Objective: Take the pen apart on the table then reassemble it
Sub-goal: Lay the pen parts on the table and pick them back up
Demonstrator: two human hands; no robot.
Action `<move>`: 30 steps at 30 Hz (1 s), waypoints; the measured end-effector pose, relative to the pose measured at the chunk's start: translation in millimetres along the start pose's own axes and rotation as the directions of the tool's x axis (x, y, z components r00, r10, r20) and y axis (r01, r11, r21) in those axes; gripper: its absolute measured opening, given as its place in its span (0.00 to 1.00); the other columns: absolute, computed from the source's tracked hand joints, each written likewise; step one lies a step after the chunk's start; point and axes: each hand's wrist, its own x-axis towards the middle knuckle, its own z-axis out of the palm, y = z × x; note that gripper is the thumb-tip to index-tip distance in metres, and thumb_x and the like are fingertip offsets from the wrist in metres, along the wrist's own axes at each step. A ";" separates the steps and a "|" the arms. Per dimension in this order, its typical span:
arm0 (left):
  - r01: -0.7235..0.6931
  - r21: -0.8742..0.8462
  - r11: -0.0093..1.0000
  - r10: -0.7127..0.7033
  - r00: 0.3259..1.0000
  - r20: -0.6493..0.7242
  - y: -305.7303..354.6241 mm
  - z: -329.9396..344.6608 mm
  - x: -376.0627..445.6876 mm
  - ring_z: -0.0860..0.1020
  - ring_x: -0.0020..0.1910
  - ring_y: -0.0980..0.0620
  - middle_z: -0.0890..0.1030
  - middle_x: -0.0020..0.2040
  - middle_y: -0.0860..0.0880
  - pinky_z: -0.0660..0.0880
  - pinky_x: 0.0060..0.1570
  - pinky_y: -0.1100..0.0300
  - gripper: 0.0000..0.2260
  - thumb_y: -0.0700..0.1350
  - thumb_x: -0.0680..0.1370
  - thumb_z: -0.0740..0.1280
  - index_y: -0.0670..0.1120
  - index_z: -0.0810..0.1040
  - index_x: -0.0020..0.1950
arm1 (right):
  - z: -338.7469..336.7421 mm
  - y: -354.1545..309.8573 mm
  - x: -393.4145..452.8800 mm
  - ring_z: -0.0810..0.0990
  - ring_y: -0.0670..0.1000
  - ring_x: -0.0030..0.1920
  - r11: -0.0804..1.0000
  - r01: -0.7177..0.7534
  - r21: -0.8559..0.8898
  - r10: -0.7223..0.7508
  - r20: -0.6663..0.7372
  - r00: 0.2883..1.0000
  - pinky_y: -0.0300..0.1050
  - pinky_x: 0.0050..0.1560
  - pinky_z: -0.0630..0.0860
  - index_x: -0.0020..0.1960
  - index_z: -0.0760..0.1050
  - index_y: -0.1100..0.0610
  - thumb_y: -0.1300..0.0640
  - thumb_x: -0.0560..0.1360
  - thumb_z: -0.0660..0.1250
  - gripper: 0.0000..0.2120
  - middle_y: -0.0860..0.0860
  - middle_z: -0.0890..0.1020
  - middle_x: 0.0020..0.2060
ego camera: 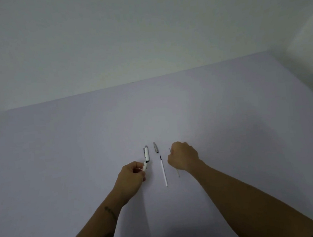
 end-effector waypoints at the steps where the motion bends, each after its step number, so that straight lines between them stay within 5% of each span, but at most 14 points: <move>1: -0.002 0.005 1.000 0.003 1.000 -0.007 -0.4 -0.4 -0.3 0.79 0.41 0.49 0.82 0.43 0.43 0.76 0.43 0.57 0.07 0.36 0.78 0.64 0.44 0.81 0.49 | 0.8 -1.2 -1.6 0.80 0.56 0.43 1.000 0.017 -0.004 -0.017 -0.003 1.000 0.42 0.38 0.73 0.43 0.75 0.58 0.57 0.71 0.64 0.04 0.52 0.80 0.40; 4: -0.018 0.015 1.000 0.018 0.999 -0.032 -0.2 -1.0 -2.1 0.77 0.40 0.49 0.81 0.42 0.44 0.75 0.40 0.59 0.07 0.35 0.76 0.66 0.45 0.81 0.46 | 6.3 -8.4 -7.8 0.82 0.58 0.48 0.998 0.063 -0.025 -0.062 0.009 0.998 0.45 0.45 0.76 0.47 0.77 0.57 0.54 0.72 0.64 0.08 0.54 0.82 0.47; 7: -0.029 -0.003 1.000 0.029 0.998 -0.050 -0.7 -0.7 -3.4 0.75 0.37 0.50 0.79 0.37 0.48 0.74 0.39 0.57 0.07 0.35 0.74 0.68 0.46 0.81 0.43 | 16.6 -16.3 -15.0 0.82 0.59 0.51 0.992 0.091 -0.090 -0.090 0.012 0.996 0.43 0.43 0.71 0.43 0.73 0.55 0.52 0.73 0.64 0.06 0.54 0.81 0.49; 12: -0.035 0.008 0.999 0.035 0.995 -0.089 -1.0 -3.8 -4.6 0.74 0.35 0.52 0.77 0.35 0.50 0.74 0.37 0.59 0.07 0.36 0.74 0.69 0.47 0.80 0.40 | 29.5 -22.2 -23.6 0.82 0.56 0.53 0.984 0.072 -0.165 -0.077 -0.027 0.997 0.43 0.44 0.71 0.54 0.78 0.55 0.53 0.74 0.66 0.11 0.52 0.82 0.52; 20: -0.017 -0.006 1.000 0.017 0.993 -0.114 -8.3 -11.4 -10.0 0.75 0.35 0.52 0.78 0.35 0.51 0.74 0.37 0.60 0.08 0.35 0.74 0.69 0.48 0.79 0.39 | 27.0 -23.2 -28.4 0.75 0.54 0.41 0.995 0.026 -0.094 -0.026 0.008 1.000 0.41 0.40 0.70 0.48 0.77 0.56 0.58 0.71 0.64 0.07 0.50 0.76 0.39; 25: -0.012 -0.022 1.000 0.010 0.993 -0.115 -11.7 -14.0 -10.7 0.75 0.35 0.51 0.78 0.35 0.50 0.74 0.37 0.58 0.11 0.34 0.73 0.68 0.49 0.79 0.37 | 11.4 -39.6 -26.4 0.78 0.58 0.36 0.947 0.063 0.314 -0.031 -0.105 0.994 0.46 0.36 0.74 0.34 0.72 0.58 0.55 0.69 0.63 0.08 0.53 0.80 0.32; 30: -0.014 -0.048 0.999 0.008 0.994 -0.112 -10.8 -11.4 -10.9 0.76 0.36 0.51 0.80 0.38 0.49 0.75 0.38 0.59 0.09 0.34 0.74 0.67 0.48 0.82 0.44 | -3.3 -60.7 -26.7 0.84 0.55 0.36 0.758 0.134 0.638 0.003 -0.209 0.978 0.53 0.43 0.83 0.35 0.79 0.55 0.54 0.71 0.65 0.08 0.51 0.85 0.31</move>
